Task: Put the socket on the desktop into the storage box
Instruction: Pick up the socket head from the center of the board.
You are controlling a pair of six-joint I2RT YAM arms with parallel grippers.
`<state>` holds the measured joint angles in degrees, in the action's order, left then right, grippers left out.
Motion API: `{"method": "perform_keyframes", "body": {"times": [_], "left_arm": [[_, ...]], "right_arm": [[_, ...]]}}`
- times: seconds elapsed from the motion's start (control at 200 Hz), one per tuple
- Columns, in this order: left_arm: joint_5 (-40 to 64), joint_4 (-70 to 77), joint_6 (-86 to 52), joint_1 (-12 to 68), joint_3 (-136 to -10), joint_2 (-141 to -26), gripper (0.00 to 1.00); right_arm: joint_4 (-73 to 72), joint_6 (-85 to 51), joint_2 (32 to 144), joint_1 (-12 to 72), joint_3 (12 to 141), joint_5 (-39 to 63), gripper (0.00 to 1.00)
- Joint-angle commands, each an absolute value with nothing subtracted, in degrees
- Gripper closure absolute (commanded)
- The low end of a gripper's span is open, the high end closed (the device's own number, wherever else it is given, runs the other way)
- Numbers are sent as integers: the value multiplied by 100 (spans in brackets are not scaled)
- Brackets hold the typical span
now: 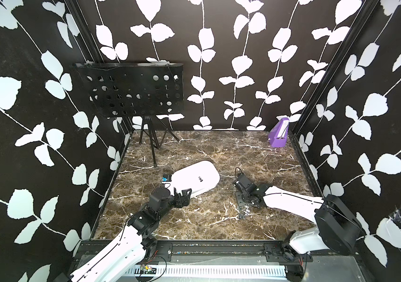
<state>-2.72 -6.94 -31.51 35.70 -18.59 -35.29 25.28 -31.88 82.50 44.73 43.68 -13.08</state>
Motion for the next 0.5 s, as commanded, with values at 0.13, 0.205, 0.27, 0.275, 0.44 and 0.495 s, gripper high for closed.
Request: {"method": "perform_keyframes", "body": {"times": [0.13,0.205,0.27,0.275,0.44,0.495], "left_arm": [[-378,-760,-3138,3595,-1983,-3472,10],[-362,-764,-3146,3593,-1980,-3472,10],[-341,-761,-3146,3595,-1978,-3471,10],[-342,-758,-3146,3595,-1978,-3472,10],[-343,-769,-3153,3595,-1987,-3449,10],[-337,-773,-3155,3599,-1984,-3443,10]], "right_arm": [[2598,-3156,8397,4508,4329,-1433,71],[2603,-3146,8429,4502,4340,-1432,71],[2609,-3146,8454,4500,4346,-1474,71],[2610,-3146,8455,4504,4348,-1475,71],[2610,-3138,8530,4503,4373,-1435,73],[2610,-3129,8547,4501,4377,-1433,73]]}}
